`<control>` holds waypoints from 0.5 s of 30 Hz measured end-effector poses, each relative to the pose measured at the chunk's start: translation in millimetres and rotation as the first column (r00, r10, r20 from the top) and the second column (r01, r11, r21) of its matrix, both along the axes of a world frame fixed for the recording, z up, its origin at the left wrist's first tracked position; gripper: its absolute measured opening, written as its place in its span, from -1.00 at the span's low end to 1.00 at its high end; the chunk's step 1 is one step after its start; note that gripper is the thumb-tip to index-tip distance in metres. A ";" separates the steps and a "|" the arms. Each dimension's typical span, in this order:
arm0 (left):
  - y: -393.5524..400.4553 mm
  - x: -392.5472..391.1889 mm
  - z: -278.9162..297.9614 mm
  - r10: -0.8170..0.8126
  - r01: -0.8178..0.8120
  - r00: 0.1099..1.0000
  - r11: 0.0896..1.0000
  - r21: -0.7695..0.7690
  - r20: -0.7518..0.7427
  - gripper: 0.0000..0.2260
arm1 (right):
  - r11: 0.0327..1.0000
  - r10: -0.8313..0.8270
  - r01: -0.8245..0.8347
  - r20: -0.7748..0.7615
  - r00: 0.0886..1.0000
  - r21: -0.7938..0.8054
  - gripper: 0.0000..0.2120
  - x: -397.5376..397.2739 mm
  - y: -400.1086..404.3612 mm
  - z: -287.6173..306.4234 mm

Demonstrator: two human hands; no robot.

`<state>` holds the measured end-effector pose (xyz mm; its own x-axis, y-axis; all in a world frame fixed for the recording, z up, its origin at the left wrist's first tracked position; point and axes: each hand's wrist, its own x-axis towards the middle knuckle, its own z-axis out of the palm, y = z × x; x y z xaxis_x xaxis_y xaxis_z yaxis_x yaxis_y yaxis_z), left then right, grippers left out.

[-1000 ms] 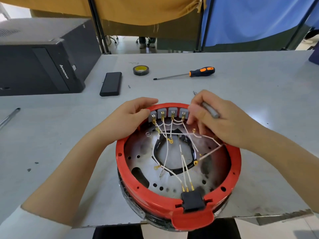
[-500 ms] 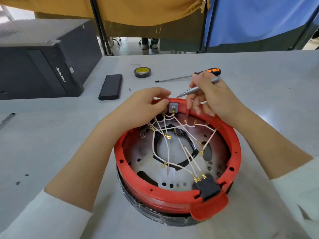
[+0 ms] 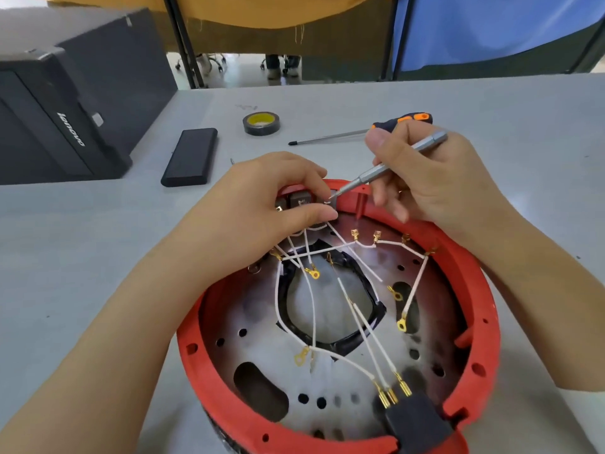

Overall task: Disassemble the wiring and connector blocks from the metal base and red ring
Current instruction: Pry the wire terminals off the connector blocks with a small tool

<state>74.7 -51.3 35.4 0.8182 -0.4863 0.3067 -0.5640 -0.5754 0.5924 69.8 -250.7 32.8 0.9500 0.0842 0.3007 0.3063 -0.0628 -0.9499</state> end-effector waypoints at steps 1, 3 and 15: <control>-0.9 -0.7 0.4 -0.003 0.003 1.000 1.000 -0.011 0.006 -0.92 | 1.000 0.009 -0.009 -0.005 1.000 0.001 -0.67 -0.6 0.5 0.5; -2.2 -1.5 1.5 0.001 -0.001 1.000 1.000 -0.026 0.019 -0.98 | 0.999 0.032 -0.032 -0.013 0.999 0.007 -0.67 -1.8 1.7 1.7; 1.0 -1.2 -0.4 0.163 -0.163 0.987 0.986 -0.042 -0.005 -0.95 | 0.977 0.102 -0.109 -0.047 0.994 -0.182 -0.84 -11.4 -10.4 7.6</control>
